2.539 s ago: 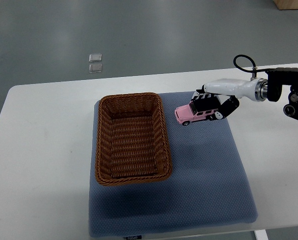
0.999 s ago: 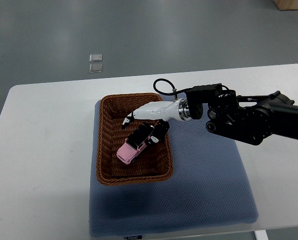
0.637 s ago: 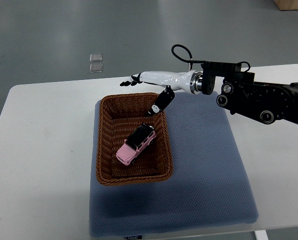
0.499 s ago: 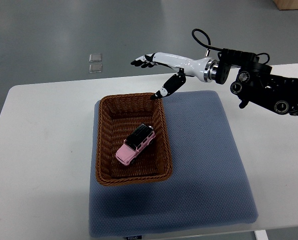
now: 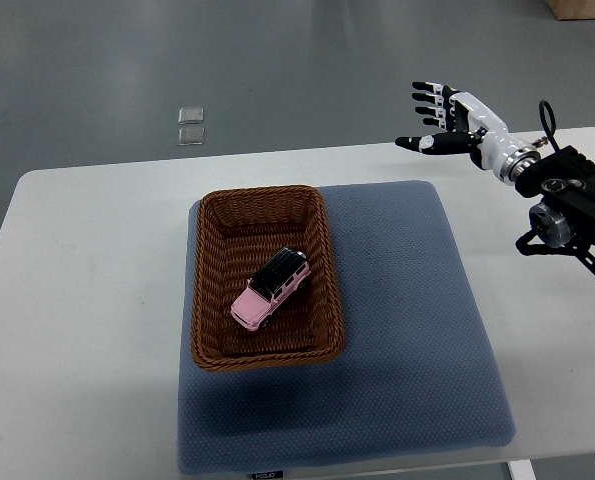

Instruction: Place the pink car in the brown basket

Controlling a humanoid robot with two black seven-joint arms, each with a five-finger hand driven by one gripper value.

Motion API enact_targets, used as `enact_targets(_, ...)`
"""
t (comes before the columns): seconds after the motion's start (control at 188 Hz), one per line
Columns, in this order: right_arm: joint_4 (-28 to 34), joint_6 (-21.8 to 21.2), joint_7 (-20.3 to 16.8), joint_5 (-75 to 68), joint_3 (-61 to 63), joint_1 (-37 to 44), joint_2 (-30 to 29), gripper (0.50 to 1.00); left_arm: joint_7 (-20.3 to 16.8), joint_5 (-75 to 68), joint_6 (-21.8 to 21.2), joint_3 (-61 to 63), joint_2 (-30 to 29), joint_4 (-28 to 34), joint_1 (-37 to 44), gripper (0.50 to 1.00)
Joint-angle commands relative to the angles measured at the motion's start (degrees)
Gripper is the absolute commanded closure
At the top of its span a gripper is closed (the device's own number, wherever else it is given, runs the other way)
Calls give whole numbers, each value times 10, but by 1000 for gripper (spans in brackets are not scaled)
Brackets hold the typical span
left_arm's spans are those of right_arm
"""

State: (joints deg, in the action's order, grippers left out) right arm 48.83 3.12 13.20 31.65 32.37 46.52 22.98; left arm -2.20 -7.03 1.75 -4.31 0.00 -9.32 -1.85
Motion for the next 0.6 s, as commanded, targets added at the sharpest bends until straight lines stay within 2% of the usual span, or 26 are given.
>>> enact_targets(0.0,-12,8,1,-79,1,-16,3,595,0,0,0,0,0,0,0,500)
enact_targets(0.287,-29,8,2,-193,1,-45,6,593,0,0,0,0,0,0,0,500)
enact_targets(0.595,-29,3,2,-198,4,-53,15,587,0,0,0,0,0,0,0,500)
